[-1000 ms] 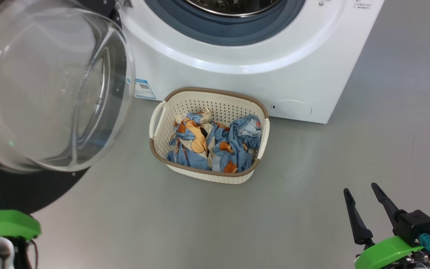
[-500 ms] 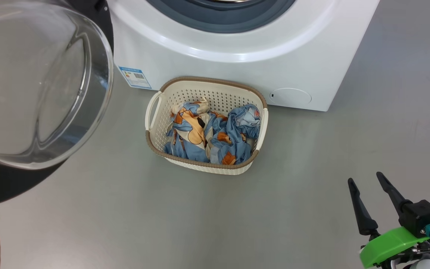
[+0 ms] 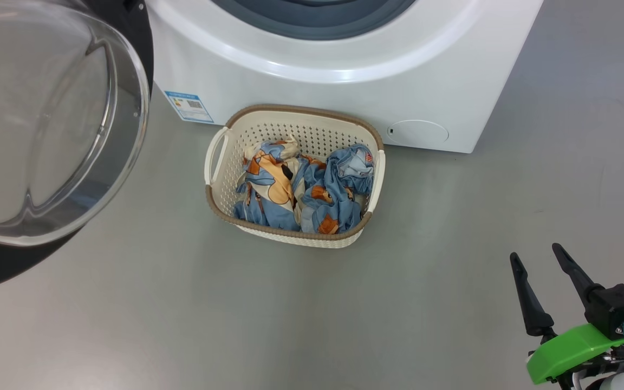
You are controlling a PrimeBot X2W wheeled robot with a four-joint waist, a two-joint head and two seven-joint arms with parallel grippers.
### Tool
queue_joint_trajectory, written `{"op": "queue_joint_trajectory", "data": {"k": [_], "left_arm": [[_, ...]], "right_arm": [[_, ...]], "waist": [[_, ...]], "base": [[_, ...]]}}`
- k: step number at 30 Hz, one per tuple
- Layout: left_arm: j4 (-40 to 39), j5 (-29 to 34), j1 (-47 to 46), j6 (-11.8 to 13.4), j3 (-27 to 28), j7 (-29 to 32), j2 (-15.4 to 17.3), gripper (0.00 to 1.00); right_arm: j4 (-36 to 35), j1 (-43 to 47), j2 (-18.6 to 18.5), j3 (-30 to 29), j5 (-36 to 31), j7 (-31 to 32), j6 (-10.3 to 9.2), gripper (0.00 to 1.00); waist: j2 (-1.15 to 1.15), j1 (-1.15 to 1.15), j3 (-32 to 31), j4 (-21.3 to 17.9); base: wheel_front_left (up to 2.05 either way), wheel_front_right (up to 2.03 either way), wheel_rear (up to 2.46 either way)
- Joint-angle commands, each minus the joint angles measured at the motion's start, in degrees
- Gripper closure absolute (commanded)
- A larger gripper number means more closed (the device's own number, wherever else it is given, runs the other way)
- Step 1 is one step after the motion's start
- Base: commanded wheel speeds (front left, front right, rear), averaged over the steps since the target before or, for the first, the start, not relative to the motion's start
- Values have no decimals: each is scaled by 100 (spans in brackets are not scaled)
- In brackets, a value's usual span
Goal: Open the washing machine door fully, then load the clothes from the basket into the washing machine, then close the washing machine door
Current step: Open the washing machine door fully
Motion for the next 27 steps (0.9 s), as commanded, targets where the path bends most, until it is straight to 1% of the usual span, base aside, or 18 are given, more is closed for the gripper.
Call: {"op": "queue_joint_trajectory", "data": {"k": [1, 7, 14, 19, 20, 21, 26, 27], "left_arm": [[-96, 116, -190, -23, 270, -37, 326, 100], [-447, 453, 9, -133, 411, -37, 96, 100], [-1207, 781, 417, -268, 541, -37, -236, 100], [-1711, 987, 635, -436, 443, -37, -438, 100], [-1879, 1070, 727, -517, 350, -37, -517, 100], [-1963, 1110, 772, -543, 302, -37, -564, 100], [-2442, 1271, 1039, -595, 35, -37, -878, 100], [-2442, 1271, 1039, -595, 35, -37, -878, 100]], "right_arm": [[-149, -50, -39, 142, -84, -12, 8, 0], [-9, -3, 53, 117, -49, -115, 8, 0], [248, 52, 166, 137, 23, -267, 8, 0], [402, 129, 237, 158, 96, -371, 8, 0], [462, 162, 256, 156, 123, -404, 8, 0], [487, 171, 264, 159, 133, -419, 8, 0], [602, 212, 309, 188, 190, -491, 8, 0], [602, 212, 309, 188, 190, -491, 8, 0]], "waist": [[0, 0, -12, -10], [0, 0, -207, -32], [0, 0, -525, -119], [0, 0, -747, -184], [0, 0, -835, -226], [0, 0, -872, -252], [0, 0, -1084, -421], [0, 0, -1084, -421]], "base": [[0, 0, 0], [0, 0, 0], [0, 0, 0], [0, 0, 0], [0, 0, 0], [0, 0, 0], [0, 0, 0], [0, 0, 0]]}}
